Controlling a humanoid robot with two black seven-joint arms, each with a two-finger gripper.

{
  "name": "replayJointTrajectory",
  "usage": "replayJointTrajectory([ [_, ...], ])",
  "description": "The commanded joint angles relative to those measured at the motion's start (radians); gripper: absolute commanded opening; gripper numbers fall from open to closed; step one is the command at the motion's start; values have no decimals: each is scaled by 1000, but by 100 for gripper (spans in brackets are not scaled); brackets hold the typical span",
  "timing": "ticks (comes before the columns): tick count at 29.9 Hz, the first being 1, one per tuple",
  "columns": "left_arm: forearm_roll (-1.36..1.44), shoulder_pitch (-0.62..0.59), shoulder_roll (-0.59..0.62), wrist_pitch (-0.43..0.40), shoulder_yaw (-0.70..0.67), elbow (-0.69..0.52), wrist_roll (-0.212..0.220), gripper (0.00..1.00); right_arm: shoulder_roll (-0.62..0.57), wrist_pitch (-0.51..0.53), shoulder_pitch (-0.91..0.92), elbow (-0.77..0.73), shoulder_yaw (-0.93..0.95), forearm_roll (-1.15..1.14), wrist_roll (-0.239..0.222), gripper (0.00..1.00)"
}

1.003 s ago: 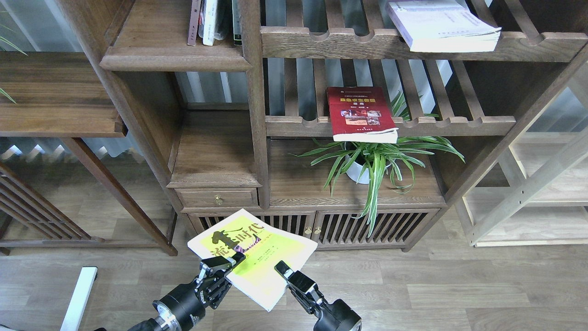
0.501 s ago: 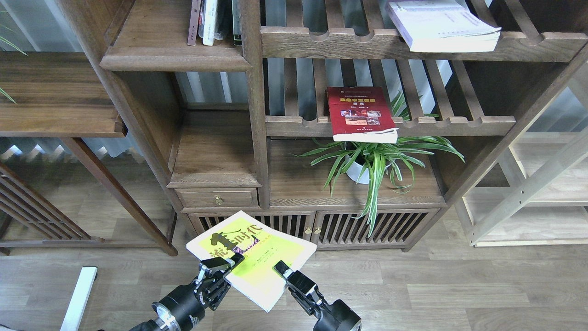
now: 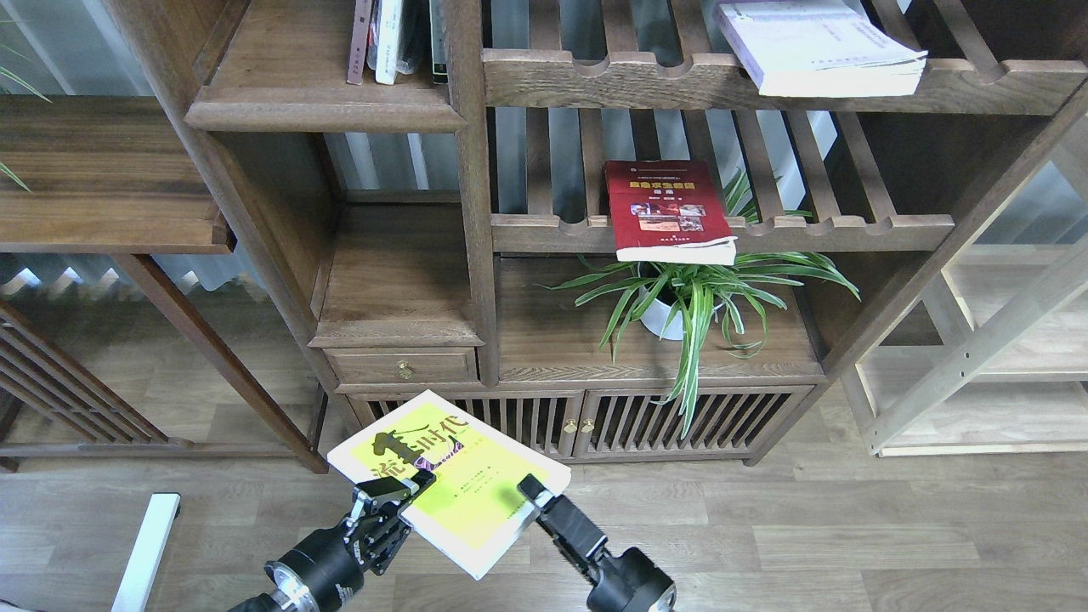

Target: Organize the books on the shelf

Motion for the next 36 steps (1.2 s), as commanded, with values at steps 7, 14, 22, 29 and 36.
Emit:
replayJointTrajectory([
  [7,2,29,60,0,1,-14,0,3,0,0,11,-39,196,12,6,99],
  [14,3,40,98,0,-4,-17,-2,3,0,0,14,-37,281,20,-2,99],
  [22,17,64,193,0,-24,-129,-9,2,0,0,13,-43,293,58,0,99],
  [29,23,75,233,0,-39,-121,-11,2,0,0,13,-66,293,63,-2,99],
  [36,45,70,296,0,-36,-104,-8,2,0,0,10,-66,273,61,-5,99],
])
